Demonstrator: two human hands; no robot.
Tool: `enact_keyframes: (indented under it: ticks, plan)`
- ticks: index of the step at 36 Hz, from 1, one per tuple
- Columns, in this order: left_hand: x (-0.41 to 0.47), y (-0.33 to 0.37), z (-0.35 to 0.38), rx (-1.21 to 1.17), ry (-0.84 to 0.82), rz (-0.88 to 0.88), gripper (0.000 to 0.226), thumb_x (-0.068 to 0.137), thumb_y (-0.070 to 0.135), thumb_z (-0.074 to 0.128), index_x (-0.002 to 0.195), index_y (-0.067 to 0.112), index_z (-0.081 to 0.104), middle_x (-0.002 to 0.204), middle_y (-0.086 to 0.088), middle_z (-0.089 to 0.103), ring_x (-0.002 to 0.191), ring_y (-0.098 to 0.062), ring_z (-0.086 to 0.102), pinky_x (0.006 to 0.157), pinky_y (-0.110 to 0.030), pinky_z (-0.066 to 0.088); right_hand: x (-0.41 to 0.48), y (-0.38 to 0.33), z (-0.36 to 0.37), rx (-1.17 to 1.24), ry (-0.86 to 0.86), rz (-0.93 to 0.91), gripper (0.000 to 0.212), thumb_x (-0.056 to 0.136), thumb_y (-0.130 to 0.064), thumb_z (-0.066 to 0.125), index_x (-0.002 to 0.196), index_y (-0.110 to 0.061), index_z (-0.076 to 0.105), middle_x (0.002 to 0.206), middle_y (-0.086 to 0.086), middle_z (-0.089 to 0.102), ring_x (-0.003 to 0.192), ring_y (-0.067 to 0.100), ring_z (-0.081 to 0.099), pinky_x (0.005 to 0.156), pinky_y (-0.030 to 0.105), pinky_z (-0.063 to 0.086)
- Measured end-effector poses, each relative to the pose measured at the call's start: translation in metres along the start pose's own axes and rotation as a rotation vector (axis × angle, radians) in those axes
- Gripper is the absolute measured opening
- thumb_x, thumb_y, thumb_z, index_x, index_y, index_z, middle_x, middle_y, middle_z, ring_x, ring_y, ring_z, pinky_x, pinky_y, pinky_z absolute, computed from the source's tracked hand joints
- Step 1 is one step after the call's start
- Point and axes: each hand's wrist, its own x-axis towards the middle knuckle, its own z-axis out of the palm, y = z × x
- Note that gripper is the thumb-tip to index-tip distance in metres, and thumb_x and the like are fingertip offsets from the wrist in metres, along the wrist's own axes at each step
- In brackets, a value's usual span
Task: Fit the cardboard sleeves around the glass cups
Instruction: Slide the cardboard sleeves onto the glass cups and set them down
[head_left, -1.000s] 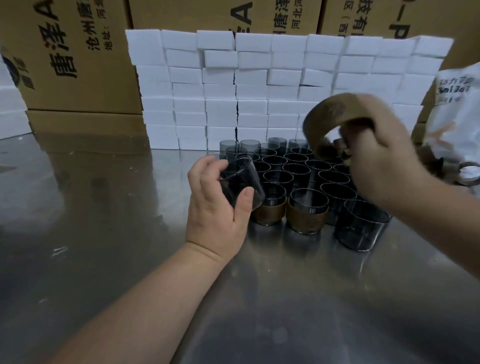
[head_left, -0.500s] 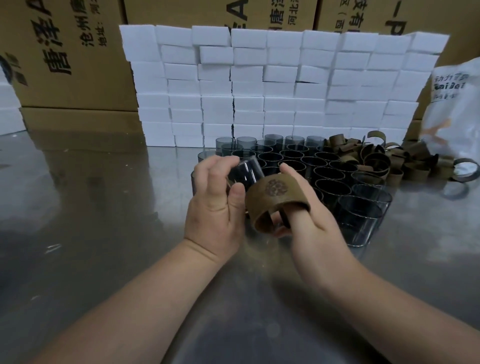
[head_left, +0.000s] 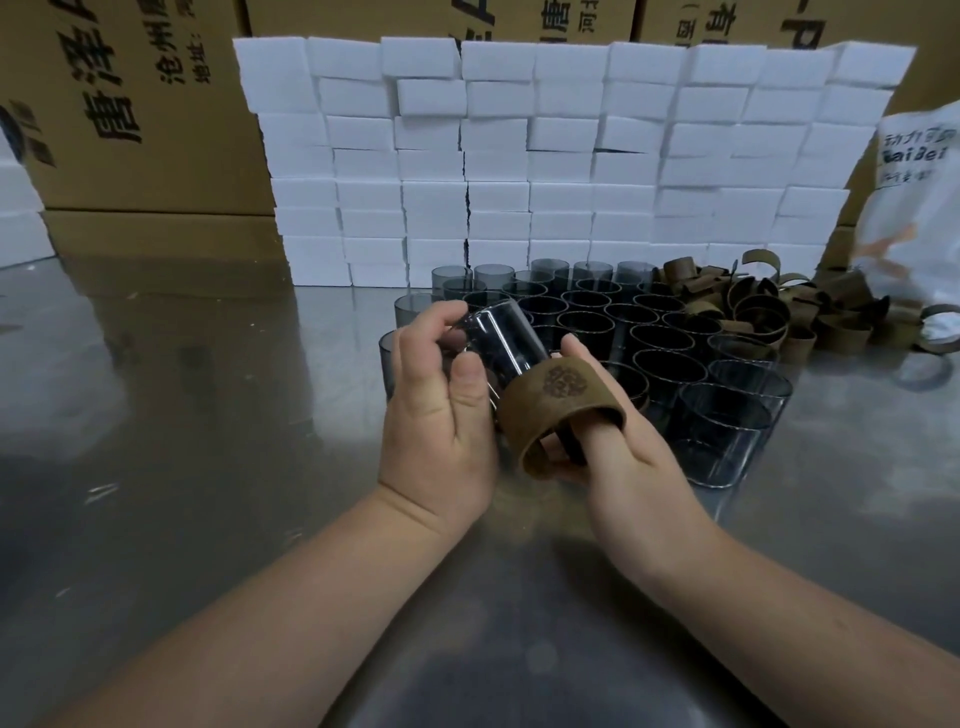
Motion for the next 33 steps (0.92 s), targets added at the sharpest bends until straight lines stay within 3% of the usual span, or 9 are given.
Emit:
enact_keyframes:
  ticks: [2, 8, 14, 18, 20, 22, 26, 29, 33]
  plan:
    - [0.0, 0.004, 0.001, -0.059, -0.005, -0.056, 0.023, 0.089, 0.04, 0.031, 0.11, 0.032, 0.033, 0.097, 0.001, 0.044, 0.088, -0.006, 0.043, 0.082, -0.017, 0.037, 0.0, 0.002, 0.0, -0.039, 0.006, -0.019, 0.04, 0.099, -0.019, 0.036, 0.121, -0.051, 0.041, 0.103, -0.049, 0.051, 0.112, -0.022, 0.044, 0.102, 0.013, 0.036]
    - [-0.001, 0.014, 0.002, -0.148, -0.011, -0.152, 0.015, 0.085, 0.043, 0.031, 0.091, 0.03, 0.033, 0.083, 0.009, 0.044, 0.072, 0.001, 0.043, 0.071, -0.027, 0.038, 0.0, 0.003, 0.001, -0.056, 0.043, -0.078, 0.038, 0.099, -0.018, 0.037, 0.115, -0.052, 0.037, 0.117, -0.04, 0.044, 0.118, -0.022, 0.036, 0.106, 0.013, 0.029]
    - [-0.001, 0.014, -0.001, -0.177, -0.055, -0.123, 0.042, 0.085, 0.07, 0.03, 0.095, 0.029, 0.037, 0.094, 0.006, 0.05, 0.081, -0.002, 0.051, 0.077, -0.03, 0.043, -0.001, 0.003, 0.0, -0.082, 0.075, -0.055, 0.045, 0.097, -0.004, 0.037, 0.133, -0.032, 0.035, 0.103, -0.044, 0.046, 0.101, -0.034, 0.037, 0.084, -0.007, 0.029]
    - [-0.004, 0.02, -0.005, -0.18, -0.239, -0.085, 0.057, 0.082, 0.075, 0.028, 0.114, 0.029, 0.035, 0.104, -0.013, 0.055, 0.08, -0.034, 0.062, 0.068, -0.055, 0.05, -0.001, 0.003, -0.004, -0.028, 0.122, -0.006, 0.042, 0.096, -0.008, 0.034, 0.137, -0.014, 0.045, 0.127, -0.004, 0.058, 0.12, 0.001, 0.049, 0.106, 0.028, 0.038]
    - [-0.004, 0.025, -0.006, -0.193, -0.323, -0.075, 0.064, 0.08, 0.076, 0.031, 0.123, 0.027, 0.031, 0.119, -0.021, 0.051, 0.087, -0.026, 0.064, 0.071, -0.047, 0.053, -0.001, 0.001, -0.004, -0.021, 0.154, -0.004, 0.04, 0.096, -0.011, 0.034, 0.132, -0.01, 0.05, 0.124, 0.001, 0.061, 0.118, 0.009, 0.053, 0.103, 0.034, 0.042]
    - [-0.004, 0.028, -0.007, -0.157, -0.369, -0.039, 0.071, 0.08, 0.076, 0.032, 0.13, 0.027, 0.026, 0.142, -0.018, 0.029, 0.106, -0.018, 0.058, 0.083, -0.036, 0.052, -0.002, -0.002, -0.002, 0.006, 0.179, -0.02, 0.035, 0.097, -0.011, 0.034, 0.123, -0.013, 0.057, 0.111, -0.007, 0.068, 0.107, 0.001, 0.058, 0.095, 0.022, 0.046]
    - [-0.005, 0.028, -0.008, 0.033, -0.375, 0.065, 0.089, 0.079, 0.076, 0.029, 0.137, 0.009, 0.021, 0.149, -0.014, 0.013, 0.137, -0.01, 0.027, 0.102, -0.038, 0.041, -0.003, -0.006, 0.0, 0.037, 0.179, -0.048, 0.033, 0.095, -0.013, 0.034, 0.102, -0.027, 0.062, 0.093, -0.024, 0.068, 0.093, -0.006, 0.061, 0.077, 0.008, 0.047]
    - [-0.004, 0.03, -0.006, 0.186, -0.395, 0.129, 0.091, 0.082, 0.065, 0.039, 0.139, -0.003, 0.018, 0.147, -0.014, 0.013, 0.134, 0.008, 0.01, 0.106, -0.008, 0.02, -0.002, -0.004, -0.002, 0.02, 0.207, -0.006, 0.036, 0.096, -0.011, 0.034, 0.122, -0.017, 0.059, 0.108, -0.01, 0.068, 0.103, -0.002, 0.057, 0.09, 0.015, 0.044]
    - [-0.004, 0.031, -0.005, 0.201, -0.497, 0.025, 0.086, 0.075, 0.05, 0.043, 0.14, 0.011, 0.002, 0.152, -0.015, 0.013, 0.137, -0.004, 0.011, 0.104, -0.002, 0.009, -0.002, -0.004, -0.001, -0.039, 0.227, 0.051, 0.042, 0.094, -0.017, 0.034, 0.131, -0.017, 0.052, 0.12, -0.006, 0.062, 0.111, 0.0, 0.053, 0.093, 0.016, 0.041]
